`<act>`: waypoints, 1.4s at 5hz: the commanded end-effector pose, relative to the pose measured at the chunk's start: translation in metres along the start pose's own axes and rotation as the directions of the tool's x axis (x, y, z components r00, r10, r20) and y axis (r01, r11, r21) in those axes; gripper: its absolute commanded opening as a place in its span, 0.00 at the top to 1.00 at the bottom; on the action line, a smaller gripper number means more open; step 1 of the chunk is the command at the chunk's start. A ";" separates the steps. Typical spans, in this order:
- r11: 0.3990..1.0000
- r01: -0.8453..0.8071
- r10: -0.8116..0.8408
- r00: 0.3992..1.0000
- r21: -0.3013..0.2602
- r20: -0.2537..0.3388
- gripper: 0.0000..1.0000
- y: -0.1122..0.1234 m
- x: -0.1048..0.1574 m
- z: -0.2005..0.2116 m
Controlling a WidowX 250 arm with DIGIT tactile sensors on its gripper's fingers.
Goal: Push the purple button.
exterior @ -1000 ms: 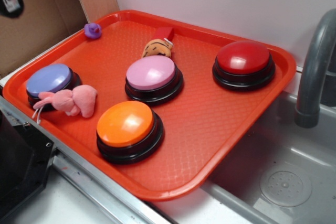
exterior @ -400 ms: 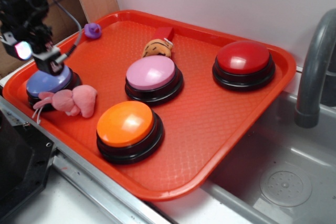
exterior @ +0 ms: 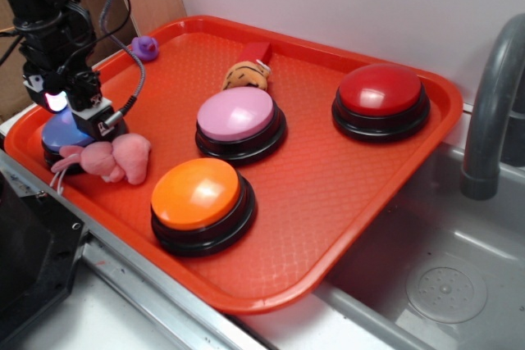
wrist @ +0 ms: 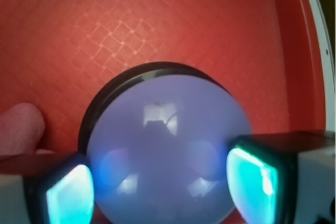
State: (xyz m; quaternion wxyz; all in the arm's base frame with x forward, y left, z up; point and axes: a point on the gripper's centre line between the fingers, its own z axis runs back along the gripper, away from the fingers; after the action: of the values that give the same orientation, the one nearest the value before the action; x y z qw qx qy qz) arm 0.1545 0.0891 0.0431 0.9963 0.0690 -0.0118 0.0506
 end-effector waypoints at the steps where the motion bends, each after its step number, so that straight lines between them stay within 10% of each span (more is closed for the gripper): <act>1: 0.998 0.042 -0.042 0.999 -0.037 0.001 0.00 0.009 -0.002 0.008; 7: 0.999 0.040 -0.040 0.999 -0.015 0.022 0.00 0.026 0.018 0.064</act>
State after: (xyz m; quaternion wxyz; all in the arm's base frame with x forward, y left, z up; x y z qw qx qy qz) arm 0.1622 0.0993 0.0947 0.9984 0.0478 0.0071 0.0293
